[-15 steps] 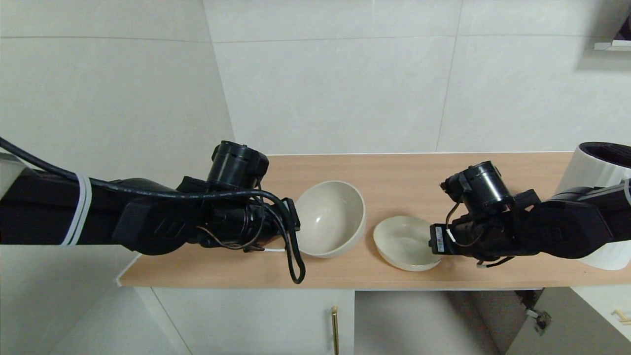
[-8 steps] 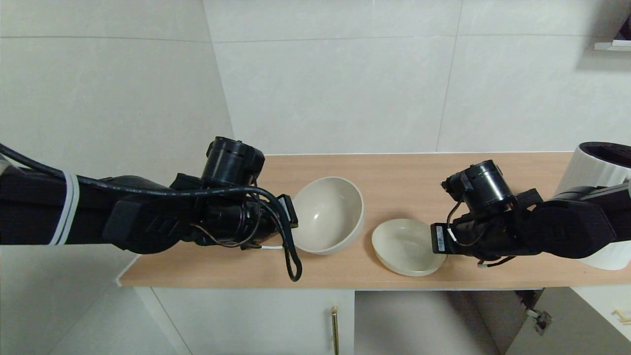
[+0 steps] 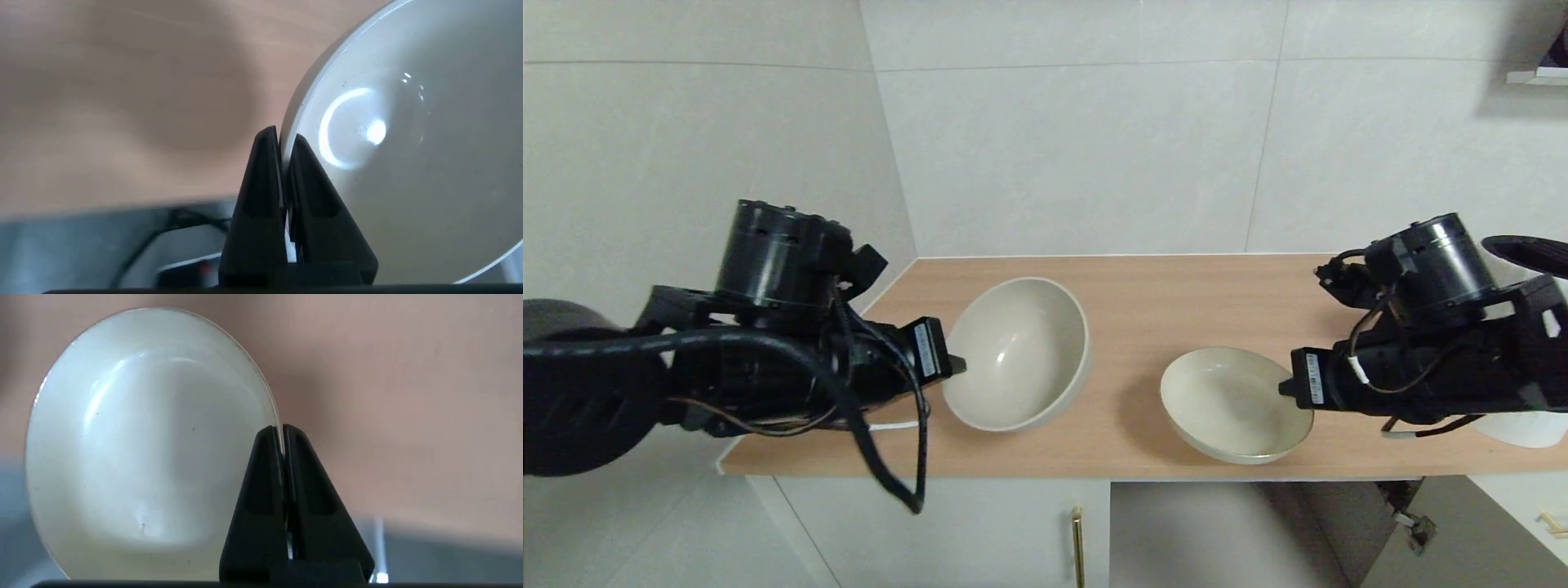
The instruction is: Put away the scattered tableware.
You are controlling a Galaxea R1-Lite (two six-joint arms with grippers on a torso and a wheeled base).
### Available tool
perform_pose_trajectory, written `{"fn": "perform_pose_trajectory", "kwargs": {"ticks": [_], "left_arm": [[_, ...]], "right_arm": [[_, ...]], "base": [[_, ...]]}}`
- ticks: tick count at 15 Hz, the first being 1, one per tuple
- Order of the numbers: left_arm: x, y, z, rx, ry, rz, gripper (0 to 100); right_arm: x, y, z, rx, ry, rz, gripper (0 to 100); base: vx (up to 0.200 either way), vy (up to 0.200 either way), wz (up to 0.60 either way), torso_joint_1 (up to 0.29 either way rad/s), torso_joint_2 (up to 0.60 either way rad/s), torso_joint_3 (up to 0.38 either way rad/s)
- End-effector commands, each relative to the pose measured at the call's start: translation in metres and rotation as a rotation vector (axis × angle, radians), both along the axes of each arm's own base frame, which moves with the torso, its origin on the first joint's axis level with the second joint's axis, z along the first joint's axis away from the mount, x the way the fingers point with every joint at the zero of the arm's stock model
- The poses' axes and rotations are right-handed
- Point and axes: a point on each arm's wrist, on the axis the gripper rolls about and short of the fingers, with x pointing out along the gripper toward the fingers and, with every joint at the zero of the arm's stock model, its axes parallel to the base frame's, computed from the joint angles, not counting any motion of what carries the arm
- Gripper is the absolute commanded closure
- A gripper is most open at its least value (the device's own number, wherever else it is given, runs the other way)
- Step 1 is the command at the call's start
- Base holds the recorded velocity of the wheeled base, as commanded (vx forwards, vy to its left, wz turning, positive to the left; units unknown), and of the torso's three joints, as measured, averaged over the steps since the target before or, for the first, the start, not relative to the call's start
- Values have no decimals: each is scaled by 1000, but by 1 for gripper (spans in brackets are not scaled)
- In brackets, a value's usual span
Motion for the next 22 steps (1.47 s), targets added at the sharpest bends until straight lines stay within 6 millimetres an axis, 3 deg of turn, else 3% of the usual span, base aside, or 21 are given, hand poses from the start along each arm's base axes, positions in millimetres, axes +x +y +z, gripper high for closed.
{"fn": "perform_pose_trajectory", "kwargs": {"ticks": [1,6,12,14,18,22], "left_arm": [[-43,21,15,21,-72,-37,100],[-78,27,7,78,-103,-128,100],[-79,25,2,89,-86,-142,100],[-79,25,1,91,-82,-144,100],[-75,23,-3,99,-65,-144,100],[-74,22,-4,101,-62,-144,100]], "right_arm": [[-36,-17,30,65,-36,47,100],[-60,-28,27,58,-12,51,100],[-79,-37,22,32,42,52,100],[-77,-36,18,25,56,53,100],[-75,-35,13,19,63,50,100],[-72,-34,9,11,70,48,100]], "base": [[0,0,0,0,0,0],[0,0,0,0,0,0],[0,0,0,0,0,0],[0,0,0,0,0,0],[-200,0,0,6,6,3],[0,0,0,0,0,0]]}}
